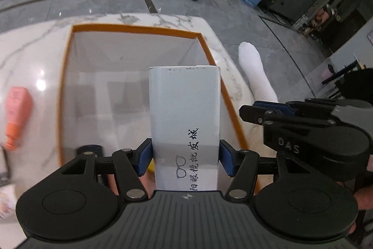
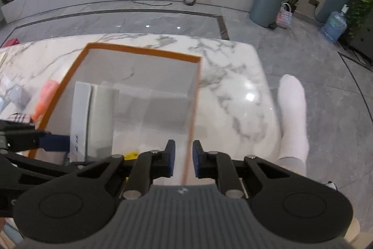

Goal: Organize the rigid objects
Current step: 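Carry the white box and PHOTO CARD box into the orange box and open both tools, then move both open tools out of the orange box back over the table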

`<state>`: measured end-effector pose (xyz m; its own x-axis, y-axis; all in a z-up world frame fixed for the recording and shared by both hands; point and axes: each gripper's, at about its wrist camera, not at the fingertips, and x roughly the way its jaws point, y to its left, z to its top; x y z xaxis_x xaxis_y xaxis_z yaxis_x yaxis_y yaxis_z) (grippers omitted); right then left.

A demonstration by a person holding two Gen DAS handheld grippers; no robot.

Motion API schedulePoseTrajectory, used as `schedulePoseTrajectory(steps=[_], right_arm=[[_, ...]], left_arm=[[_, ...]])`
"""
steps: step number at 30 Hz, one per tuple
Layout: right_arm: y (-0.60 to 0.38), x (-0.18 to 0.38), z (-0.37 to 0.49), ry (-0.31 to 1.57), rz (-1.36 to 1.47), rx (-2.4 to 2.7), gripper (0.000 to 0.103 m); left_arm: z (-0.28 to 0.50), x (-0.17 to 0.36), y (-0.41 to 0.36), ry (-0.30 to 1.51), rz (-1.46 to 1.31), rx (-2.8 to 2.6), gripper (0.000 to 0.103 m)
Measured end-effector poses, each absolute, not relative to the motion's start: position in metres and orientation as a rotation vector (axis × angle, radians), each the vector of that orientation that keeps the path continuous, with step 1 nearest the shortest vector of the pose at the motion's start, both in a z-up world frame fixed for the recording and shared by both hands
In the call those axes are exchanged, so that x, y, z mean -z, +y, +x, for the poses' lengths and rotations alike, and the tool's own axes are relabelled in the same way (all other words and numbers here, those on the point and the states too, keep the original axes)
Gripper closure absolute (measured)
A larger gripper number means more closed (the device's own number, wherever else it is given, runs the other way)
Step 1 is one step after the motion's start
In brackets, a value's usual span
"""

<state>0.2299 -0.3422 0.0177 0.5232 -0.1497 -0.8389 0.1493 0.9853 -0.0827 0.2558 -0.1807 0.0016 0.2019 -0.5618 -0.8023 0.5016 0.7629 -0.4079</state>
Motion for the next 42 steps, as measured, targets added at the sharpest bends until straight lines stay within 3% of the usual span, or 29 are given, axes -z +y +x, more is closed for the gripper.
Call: schedulePoseTrajectory(steps=[24,33,38,40,42], right_arm=[[-0.37,-0.012,0.236,0.999,0.068,0.162,0.085],[-0.356,-0.003,0.238,1.032,0.032,0.141,0.085],[-0.353,-0.004,0.235,1.038,0.003,0.142,0.08],[-0.351,-0.004,0.234,1.04,-0.001,0.138,0.08],[-0.346,-0.005,0.234,1.041,-0.012,0.126,0.08]], left_arm=[[0.315,0.096,-0.192,1.432,-0.662,0.673,0.035],[0.317,0.104,-0.19,1.507,-0.604,0.645,0.034],[0.313,0.082,-0.181,1.448,-0.564,0.67,0.028],[0.312,0.077,-0.178,1.445,-0.554,0.681,0.031],[0.309,0.071,-0.177,1.416,-0.51,0.703,0.044]])
